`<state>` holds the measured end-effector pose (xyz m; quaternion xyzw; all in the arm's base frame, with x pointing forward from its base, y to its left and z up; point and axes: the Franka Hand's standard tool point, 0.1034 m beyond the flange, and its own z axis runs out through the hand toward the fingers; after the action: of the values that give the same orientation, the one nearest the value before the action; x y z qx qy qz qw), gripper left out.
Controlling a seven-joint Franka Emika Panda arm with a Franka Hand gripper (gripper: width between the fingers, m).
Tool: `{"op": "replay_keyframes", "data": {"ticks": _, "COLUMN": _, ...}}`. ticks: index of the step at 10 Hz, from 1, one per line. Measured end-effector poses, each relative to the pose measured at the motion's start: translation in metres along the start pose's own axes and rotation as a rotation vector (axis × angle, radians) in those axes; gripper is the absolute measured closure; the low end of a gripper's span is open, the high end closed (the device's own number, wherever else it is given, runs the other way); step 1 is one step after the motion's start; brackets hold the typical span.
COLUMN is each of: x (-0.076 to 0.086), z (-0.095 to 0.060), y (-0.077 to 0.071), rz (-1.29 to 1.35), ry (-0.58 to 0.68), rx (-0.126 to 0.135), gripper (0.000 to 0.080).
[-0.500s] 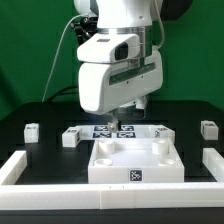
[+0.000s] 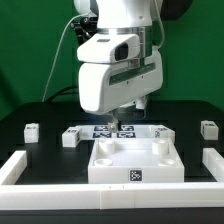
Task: Assemble one leg
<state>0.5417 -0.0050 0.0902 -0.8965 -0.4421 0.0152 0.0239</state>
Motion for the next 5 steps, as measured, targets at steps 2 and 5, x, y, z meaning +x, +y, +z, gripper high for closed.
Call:
{"op": "replay_keyframes", "data": {"ticks": 2, "x": 0.0, "z": 0.0, "y": 0.0, "rz": 0.0, "ry": 0.0, "rx": 0.0, "gripper": 0.015}}
{"op": "replay_keyframes", "data": {"ticks": 5, "x": -0.0013, "z": 0.0036, "y": -0.0019, "rz": -0.039, "ry": 0.01, "rx": -0.02, "gripper": 0.015}}
